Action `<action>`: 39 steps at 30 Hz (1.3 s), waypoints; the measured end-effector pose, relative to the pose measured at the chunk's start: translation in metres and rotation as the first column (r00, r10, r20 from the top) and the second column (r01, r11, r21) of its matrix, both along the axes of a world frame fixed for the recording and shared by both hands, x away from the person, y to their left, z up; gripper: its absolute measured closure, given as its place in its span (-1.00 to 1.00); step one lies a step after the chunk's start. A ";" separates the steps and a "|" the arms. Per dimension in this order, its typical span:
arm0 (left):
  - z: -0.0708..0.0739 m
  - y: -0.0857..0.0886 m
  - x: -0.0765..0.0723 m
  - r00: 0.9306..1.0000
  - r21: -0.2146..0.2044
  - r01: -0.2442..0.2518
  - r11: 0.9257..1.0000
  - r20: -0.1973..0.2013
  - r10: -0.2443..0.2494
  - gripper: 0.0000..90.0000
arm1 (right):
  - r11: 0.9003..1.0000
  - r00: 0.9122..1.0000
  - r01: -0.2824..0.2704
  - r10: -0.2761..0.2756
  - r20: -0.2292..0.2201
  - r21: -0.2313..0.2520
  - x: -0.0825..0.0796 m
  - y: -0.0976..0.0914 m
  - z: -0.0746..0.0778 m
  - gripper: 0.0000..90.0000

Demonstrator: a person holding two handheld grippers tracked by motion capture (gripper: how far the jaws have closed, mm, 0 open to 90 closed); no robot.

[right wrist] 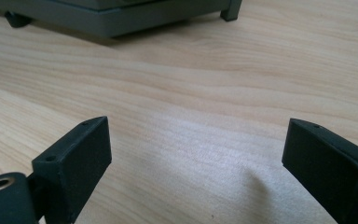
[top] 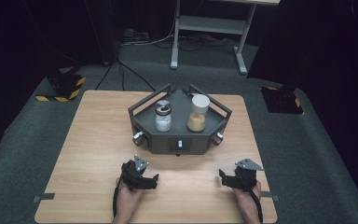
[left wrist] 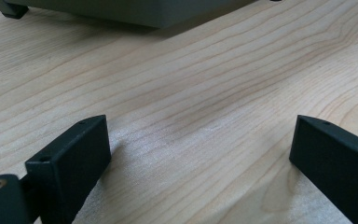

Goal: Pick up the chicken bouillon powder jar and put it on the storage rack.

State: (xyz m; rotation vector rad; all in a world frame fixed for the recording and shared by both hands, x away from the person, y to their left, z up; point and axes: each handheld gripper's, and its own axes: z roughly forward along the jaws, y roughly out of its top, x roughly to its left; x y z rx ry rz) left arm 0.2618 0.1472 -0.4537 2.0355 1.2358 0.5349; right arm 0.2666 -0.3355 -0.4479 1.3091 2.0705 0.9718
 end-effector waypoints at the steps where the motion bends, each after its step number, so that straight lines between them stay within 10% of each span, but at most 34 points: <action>1: 0.000 0.000 0.000 1.000 0.000 0.000 1.000 0.000 0.000 -0.89 | 1.000 1.000 0.000 0.000 0.000 0.000 0.000 0.000 0.000 -0.82; 39: 0.000 0.002 0.001 1.000 0.000 0.011 1.000 0.001 -0.011 -0.88 | 0.999 0.996 0.027 -0.029 -0.082 -0.021 0.010 0.005 0.002 -0.88</action>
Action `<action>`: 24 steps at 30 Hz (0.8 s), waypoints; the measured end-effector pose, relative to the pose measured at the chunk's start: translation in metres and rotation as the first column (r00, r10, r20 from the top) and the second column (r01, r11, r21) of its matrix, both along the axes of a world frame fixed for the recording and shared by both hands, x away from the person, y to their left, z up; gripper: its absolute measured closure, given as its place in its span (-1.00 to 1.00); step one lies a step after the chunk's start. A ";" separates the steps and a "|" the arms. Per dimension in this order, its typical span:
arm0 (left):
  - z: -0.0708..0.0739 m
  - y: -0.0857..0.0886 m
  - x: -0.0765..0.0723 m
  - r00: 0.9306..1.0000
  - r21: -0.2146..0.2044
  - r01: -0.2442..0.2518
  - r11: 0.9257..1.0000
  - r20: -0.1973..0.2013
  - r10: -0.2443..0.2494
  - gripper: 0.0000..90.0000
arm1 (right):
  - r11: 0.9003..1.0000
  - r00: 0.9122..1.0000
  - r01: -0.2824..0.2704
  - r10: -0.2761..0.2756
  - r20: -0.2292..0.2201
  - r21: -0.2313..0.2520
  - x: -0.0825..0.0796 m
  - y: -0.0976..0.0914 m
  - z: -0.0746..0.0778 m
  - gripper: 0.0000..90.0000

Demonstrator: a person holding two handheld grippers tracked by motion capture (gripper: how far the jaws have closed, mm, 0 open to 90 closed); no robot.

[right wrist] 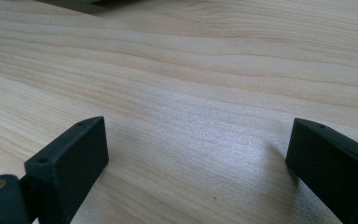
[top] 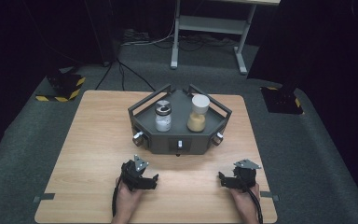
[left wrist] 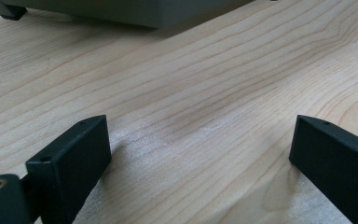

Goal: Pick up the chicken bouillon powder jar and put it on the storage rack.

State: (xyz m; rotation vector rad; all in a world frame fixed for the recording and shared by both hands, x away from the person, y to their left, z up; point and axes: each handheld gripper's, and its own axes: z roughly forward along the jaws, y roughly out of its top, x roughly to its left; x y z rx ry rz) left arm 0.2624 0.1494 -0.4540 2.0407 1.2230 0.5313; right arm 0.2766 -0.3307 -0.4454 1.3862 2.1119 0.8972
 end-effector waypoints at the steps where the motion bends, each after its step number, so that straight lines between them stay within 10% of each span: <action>1: 0.000 0.000 0.000 1.000 0.000 0.000 1.000 -0.001 0.000 -0.88 | 1.000 1.000 0.003 -0.003 0.000 0.000 0.000 0.000 0.000 -0.88; 24: 0.000 0.000 0.000 1.000 0.000 0.002 1.000 0.000 -0.002 -0.88 | 1.000 1.000 0.006 -0.006 -0.002 0.003 0.000 0.000 0.000 -0.88</action>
